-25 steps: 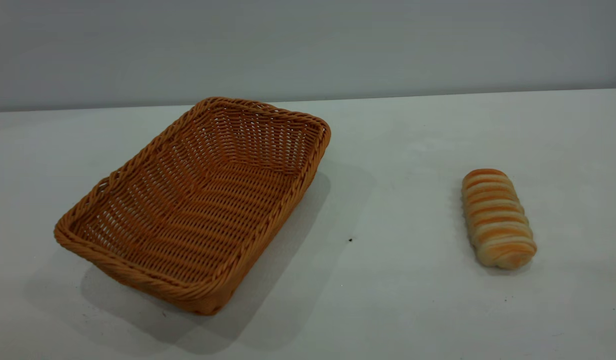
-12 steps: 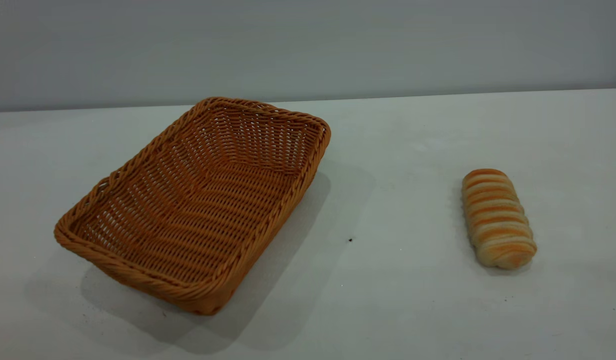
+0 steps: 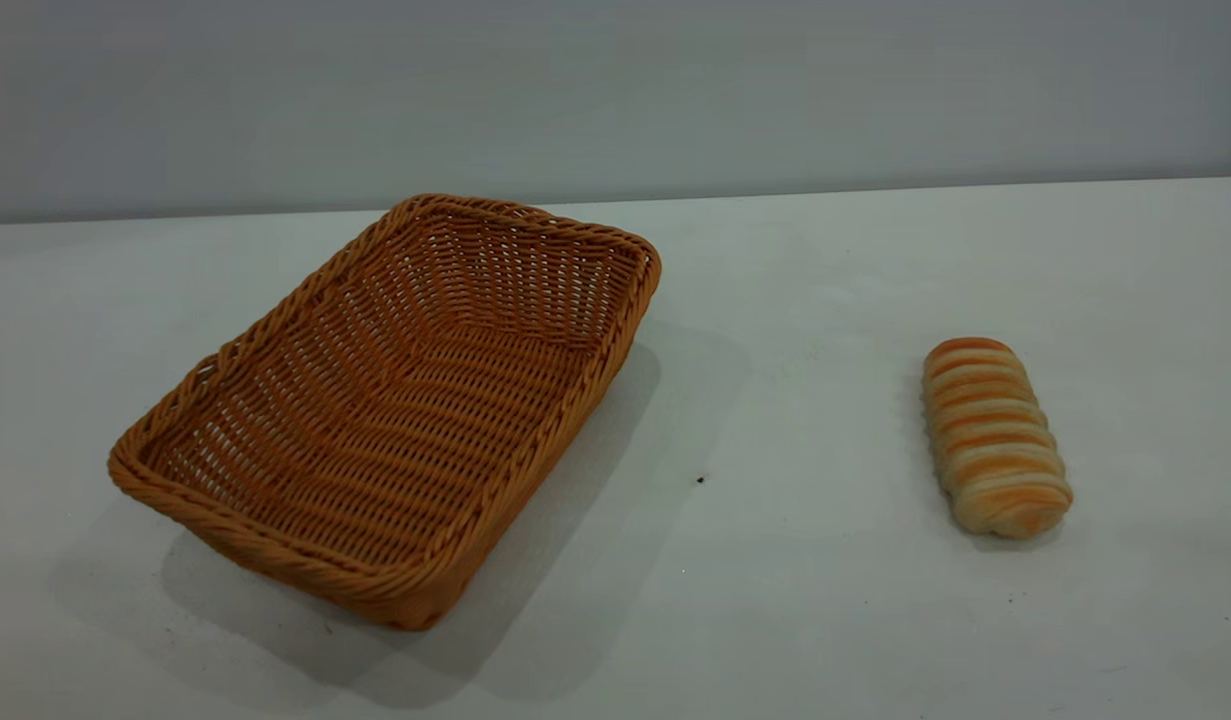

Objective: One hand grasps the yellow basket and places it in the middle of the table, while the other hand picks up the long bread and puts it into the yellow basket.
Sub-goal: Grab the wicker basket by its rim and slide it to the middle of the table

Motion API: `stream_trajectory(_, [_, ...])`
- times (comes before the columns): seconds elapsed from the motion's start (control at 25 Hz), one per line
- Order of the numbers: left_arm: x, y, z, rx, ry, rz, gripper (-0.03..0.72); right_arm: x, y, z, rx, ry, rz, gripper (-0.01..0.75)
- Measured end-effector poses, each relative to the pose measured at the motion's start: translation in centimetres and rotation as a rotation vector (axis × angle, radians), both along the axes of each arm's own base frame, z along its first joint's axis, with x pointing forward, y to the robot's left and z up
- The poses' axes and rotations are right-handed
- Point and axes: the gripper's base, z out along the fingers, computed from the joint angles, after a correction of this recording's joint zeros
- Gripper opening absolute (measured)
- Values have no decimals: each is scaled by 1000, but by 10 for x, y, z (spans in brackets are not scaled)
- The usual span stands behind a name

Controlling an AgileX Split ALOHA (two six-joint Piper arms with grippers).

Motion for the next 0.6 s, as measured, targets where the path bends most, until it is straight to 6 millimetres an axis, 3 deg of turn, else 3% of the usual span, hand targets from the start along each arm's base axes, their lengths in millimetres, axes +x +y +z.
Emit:
stream_trajectory(0.12, [8, 0, 16, -47, 21, 38, 582, 0, 0, 8, 0, -57, -4, 264])
stream_trajectory(0.24, [32, 1, 35, -86, 84, 72, 582, 13, -1, 24, -5, -106, -6, 329])
stream_trajectory(0.4, [76, 1, 46, -107, 227, 81, 582, 54, 0, 37, 8, -74, 9, 408])
stream_trajectory(0.6, [135, -5, 32, -222, 394, 105, 582, 116, 7, 31, 54, 65, 86, 443])
